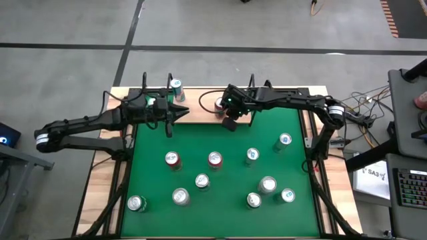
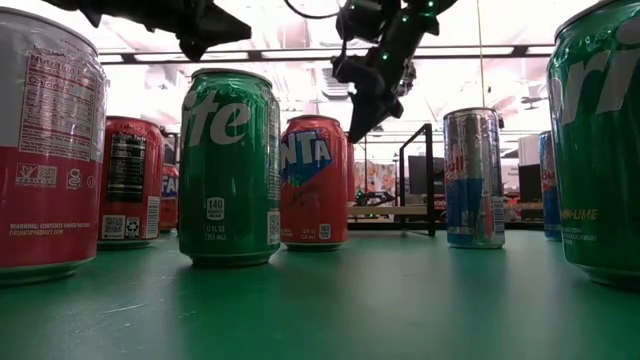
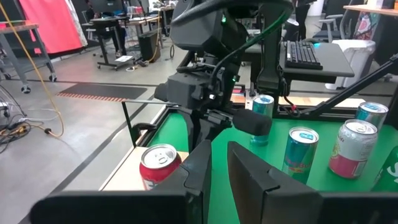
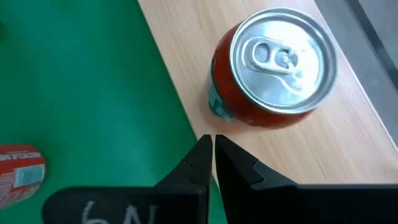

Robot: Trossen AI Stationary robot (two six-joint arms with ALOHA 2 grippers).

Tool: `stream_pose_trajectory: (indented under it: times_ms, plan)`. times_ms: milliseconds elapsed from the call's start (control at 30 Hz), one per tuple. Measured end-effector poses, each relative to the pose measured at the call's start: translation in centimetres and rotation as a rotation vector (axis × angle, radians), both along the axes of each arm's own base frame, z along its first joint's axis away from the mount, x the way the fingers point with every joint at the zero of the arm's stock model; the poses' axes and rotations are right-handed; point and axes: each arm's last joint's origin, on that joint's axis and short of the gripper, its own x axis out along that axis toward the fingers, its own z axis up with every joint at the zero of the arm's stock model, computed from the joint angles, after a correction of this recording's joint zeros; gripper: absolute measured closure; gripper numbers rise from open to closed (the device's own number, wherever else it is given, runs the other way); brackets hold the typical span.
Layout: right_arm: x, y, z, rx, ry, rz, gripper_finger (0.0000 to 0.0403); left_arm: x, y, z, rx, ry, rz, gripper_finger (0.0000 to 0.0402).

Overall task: Pick and place cans onto a shelf
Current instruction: Put the top right orange soda can on the shelf

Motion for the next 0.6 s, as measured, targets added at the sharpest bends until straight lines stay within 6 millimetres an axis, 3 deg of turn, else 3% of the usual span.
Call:
stream_pose_trajectory:
  times_ms: [600]
  plan:
    - [2.0, -0.8, -1.1, -0.096, -0.072, 0.033, 0.0390, 0.2, 0.1, 0.1, 0.021, -0.013, -0.002, 0.0365]
